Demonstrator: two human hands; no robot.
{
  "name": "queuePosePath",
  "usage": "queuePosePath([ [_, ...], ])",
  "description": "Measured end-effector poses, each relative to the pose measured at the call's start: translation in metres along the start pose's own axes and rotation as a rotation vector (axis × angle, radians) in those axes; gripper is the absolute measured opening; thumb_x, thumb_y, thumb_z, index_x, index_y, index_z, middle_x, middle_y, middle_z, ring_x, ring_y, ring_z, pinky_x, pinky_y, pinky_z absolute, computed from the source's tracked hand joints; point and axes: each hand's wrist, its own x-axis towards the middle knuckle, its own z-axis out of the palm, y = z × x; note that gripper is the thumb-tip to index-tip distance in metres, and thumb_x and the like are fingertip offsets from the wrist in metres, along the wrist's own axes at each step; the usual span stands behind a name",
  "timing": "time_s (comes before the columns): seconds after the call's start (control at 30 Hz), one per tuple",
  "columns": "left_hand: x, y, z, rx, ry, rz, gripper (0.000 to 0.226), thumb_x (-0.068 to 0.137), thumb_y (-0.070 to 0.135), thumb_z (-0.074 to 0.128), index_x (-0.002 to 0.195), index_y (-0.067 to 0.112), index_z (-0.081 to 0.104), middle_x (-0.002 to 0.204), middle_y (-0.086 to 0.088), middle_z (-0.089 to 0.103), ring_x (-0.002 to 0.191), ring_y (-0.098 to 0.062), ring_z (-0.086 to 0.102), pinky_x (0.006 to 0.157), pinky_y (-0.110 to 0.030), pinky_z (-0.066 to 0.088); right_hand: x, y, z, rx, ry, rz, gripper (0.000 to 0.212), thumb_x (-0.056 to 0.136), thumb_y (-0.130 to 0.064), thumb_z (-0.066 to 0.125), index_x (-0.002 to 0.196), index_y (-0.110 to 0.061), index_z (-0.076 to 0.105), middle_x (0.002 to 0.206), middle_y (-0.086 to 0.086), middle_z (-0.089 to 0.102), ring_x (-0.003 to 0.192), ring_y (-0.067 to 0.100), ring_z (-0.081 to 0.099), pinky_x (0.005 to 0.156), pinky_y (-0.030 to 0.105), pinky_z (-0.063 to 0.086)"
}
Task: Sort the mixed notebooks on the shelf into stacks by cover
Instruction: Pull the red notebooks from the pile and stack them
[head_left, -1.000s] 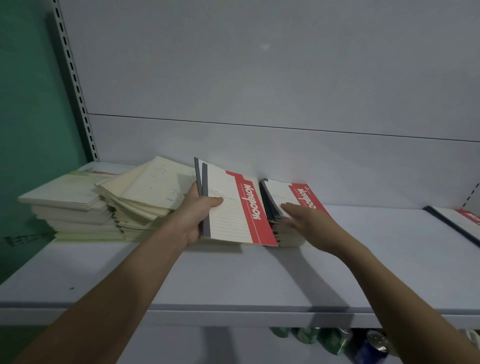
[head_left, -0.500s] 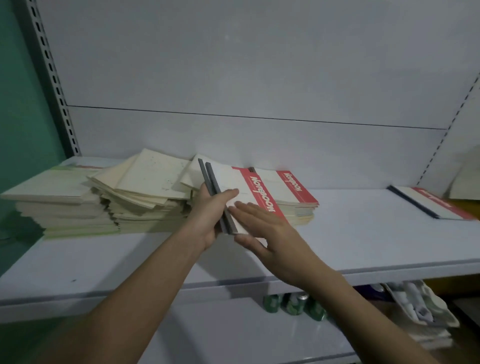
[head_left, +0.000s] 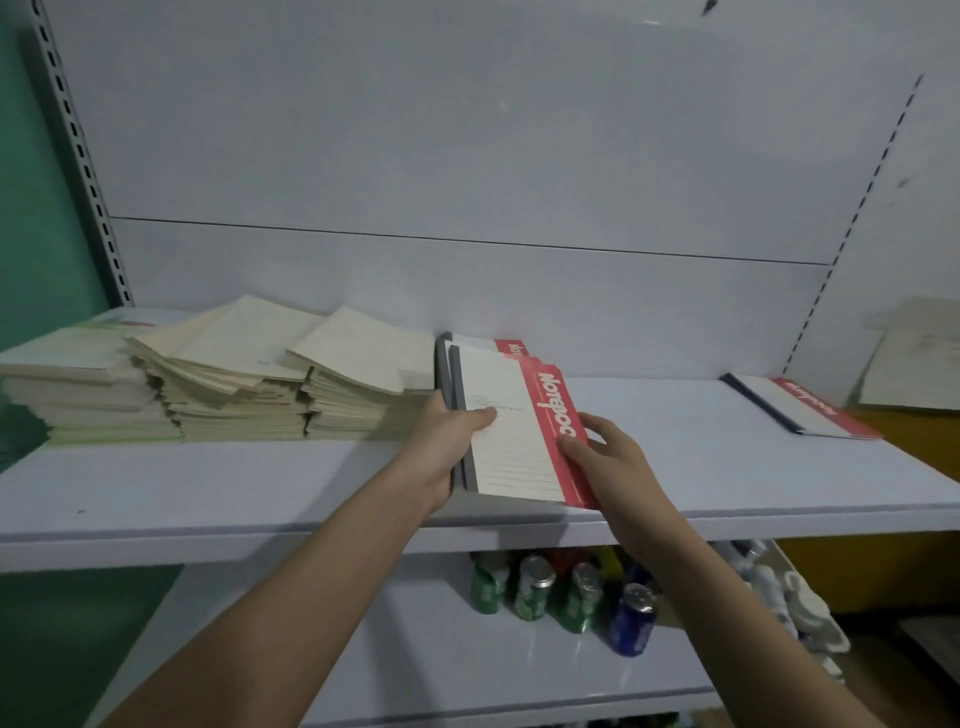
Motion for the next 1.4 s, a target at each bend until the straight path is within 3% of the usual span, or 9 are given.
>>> queuePosePath([
  [0.13, -0.023, -0.025, 0.076, 0.022, 0.103, -0.016, 0.045, 0.093, 0.013, 0.064, 0.126, 0.017, 0.034, 0.111, -0.003, 0.064, 0.093, -0.015, 0.065, 0.063, -0.028, 0.054, -0.014, 0.009, -0.073, 0.008, 0.060, -0.007, 0.039, 0.098, -0.025, 0.056, 0.135, -0.023, 0.045, 0.108, 0.000, 0.070, 0.084, 0.013, 0.073, 0.066, 0.028, 0.059],
  [0.37, -0.046, -0.058, 0.200, 0.248, -0.052, 0.011, 0.035, 0.096, -0.001, 0.052, 0.125, 0.018, 0.047, 0.127, -0.004, 0.062, 0.110, -0.020, 0.061, 0.088, -0.034, 0.054, -0.031, 0.026, -0.199, -0.149, 0.170, 0.017, 0.039, 0.098, -0.029, 0.054, 0.136, -0.029, 0.042, 0.115, -0.004, 0.066, 0.088, 0.014, 0.071, 0.071, 0.033, 0.061],
  [0.47, -0.044, -0.068, 0.243, 0.267, 0.024, 0.048, 0.054, 0.098, 0.003, 0.050, 0.146, 0.019, 0.028, 0.137, 0.000, 0.052, 0.102, -0.013, 0.057, 0.060, -0.014, 0.051, -0.025, 0.031, -0.239, -0.175, 0.118, 0.069, 0.030, 0.099, -0.024, 0.053, 0.129, -0.023, 0.048, 0.113, -0.003, 0.065, 0.094, 0.015, 0.069, 0.079, 0.035, 0.060],
  [0.53, -0.037, -0.076, 0.266, 0.254, 0.083, 0.068, 0.059, 0.099, 0.006, 0.049, 0.150, 0.018, 0.022, 0.139, -0.003, 0.049, 0.103, -0.013, 0.054, 0.055, -0.013, 0.045, -0.014, 0.035, -0.260, -0.133, 0.114, 0.099, 0.027, 0.099, -0.018, 0.050, 0.125, -0.020, 0.050, 0.108, -0.002, 0.066, 0.093, 0.016, 0.069, 0.081, 0.038, 0.060],
  [0.73, 0.018, -0.101, 0.315, 0.294, 0.087, 0.066, 0.043, 0.098, 0.009, 0.052, 0.139, 0.017, 0.040, 0.132, -0.002, 0.055, 0.110, -0.017, 0.057, 0.074, -0.021, 0.049, 0.039, 0.050, -0.305, -0.092, 0.210, 0.113, 0.032, 0.099, -0.015, 0.051, 0.129, -0.019, 0.042, 0.106, -0.002, 0.062, 0.086, 0.014, 0.069, 0.065, 0.026, 0.057],
  [0.97, 0.107, -0.125, 0.377, 0.240, -0.098, -0.002, 0.040, 0.089, -0.004, 0.048, 0.125, 0.012, 0.056, 0.120, -0.001, 0.065, 0.106, -0.018, 0.062, 0.086, -0.031, 0.054, 0.117, 0.055, -0.375, -0.256, 0.272, 0.079, 0.035, 0.099, -0.011, 0.052, 0.134, -0.015, 0.051, 0.106, -0.006, 0.063, 0.092, 0.012, 0.065, 0.074, 0.028, 0.056],
  [1.13, 0.153, -0.127, 0.418, 0.223, -0.196, 0.005, 0.047, 0.087, -0.014, 0.048, 0.125, 0.010, 0.060, 0.114, 0.002, 0.066, 0.105, -0.018, 0.063, 0.070, -0.017, 0.056, 0.168, 0.050, -0.426, -0.274, 0.294, 0.080, 0.040, 0.098, -0.013, 0.054, 0.138, -0.013, 0.048, 0.100, -0.007, 0.064, 0.088, 0.013, 0.067, 0.071, 0.029, 0.058],
  [1.23, 0.173, -0.132, 0.446, 0.249, -0.174, 0.003, 0.047, 0.087, -0.014, 0.047, 0.126, 0.010, 0.056, 0.105, 0.011, 0.063, 0.104, -0.016, 0.062, 0.076, -0.021, 0.056, 0.195, 0.057, -0.455, -0.336, 0.254, 0.075, 0.030, 0.098, -0.011, 0.055, 0.128, -0.015, 0.057, 0.092, -0.013, 0.065, 0.083, 0.009, 0.068, 0.065, 0.023, 0.055],
  [1.4, 0.199, -0.142, 0.486, 0.321, -0.091, 0.004, 0.050, 0.093, -0.005, 0.049, 0.138, 0.015, 0.044, 0.107, 0.010, 0.059, 0.105, -0.013, 0.059, 0.074, -0.021, 0.052, 0.240, 0.075, -0.498, -0.415, 0.188, 0.052, 0.029, 0.093, -0.007, 0.057, 0.119, -0.014, 0.065, 0.102, -0.002, 0.070, 0.088, 0.014, 0.069, 0.079, 0.034, 0.059],
])
